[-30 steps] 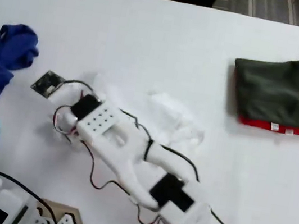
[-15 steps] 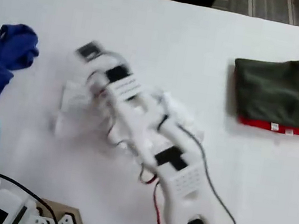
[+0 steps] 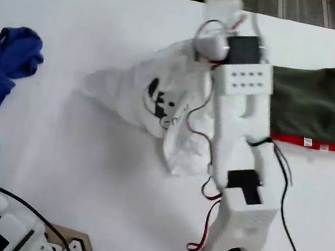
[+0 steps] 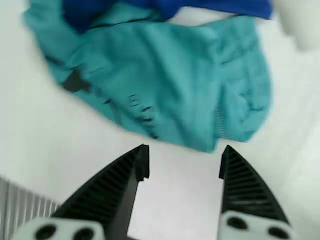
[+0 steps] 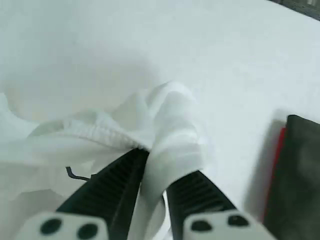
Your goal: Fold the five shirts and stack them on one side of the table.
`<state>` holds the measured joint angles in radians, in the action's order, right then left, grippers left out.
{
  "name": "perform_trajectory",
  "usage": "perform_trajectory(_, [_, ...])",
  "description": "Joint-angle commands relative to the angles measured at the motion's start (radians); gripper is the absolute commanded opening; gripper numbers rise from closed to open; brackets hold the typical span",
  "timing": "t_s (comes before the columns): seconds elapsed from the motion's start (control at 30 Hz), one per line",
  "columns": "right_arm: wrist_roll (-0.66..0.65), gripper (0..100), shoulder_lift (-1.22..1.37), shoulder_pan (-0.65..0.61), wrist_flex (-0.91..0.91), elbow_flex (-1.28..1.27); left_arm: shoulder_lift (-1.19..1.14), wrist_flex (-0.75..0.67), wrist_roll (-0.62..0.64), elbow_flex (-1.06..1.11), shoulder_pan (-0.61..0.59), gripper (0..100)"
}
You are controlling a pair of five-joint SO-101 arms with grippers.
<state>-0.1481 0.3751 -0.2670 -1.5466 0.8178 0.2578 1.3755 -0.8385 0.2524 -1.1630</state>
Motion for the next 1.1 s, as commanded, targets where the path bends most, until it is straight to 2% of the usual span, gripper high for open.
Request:
perform_trajectory(0.0, [0.0, 2.0, -0.035, 0.039, -0.008, 0.012, 0.044, -0.008, 0.003, 0.068, 0.147, 25])
perform_trajectory(0.1, [0.0, 2.0, 0.012, 0.044, -0.005, -0.009, 0.044, -0.012, 0.003, 0.131, 0.273, 25])
perform_trajectory(0.2, [0.0, 2.2, 0.071, 0.056, -0.004, -0.005, 0.044, -0.012, 0.003, 0.162, 0.35, 25])
perform_trajectory(0.43, [0.0, 8.7, 0.148, 0.136, -0.027, -0.006, 0.044, -0.015, 0.003, 0.165, 0.358, 25])
perform_trajectory(0.73, [0.0, 8.8, 0.13, 0.136, -0.13, 0.018, 0.044, -0.011, 0.003, 0.166, 0.358, 25])
perform_trajectory(0.97, [-0.002, 9.0, 0.134, 0.064, -0.217, -0.003, 0.043, -0.015, 0.006, 0.162, 0.364, 25])
perform_trajectory(1.07, [-0.002, 15.7, 0.163, 0.104, -0.216, -0.046, 0.043, -0.057, 0.063, 0.168, 0.364, 25])
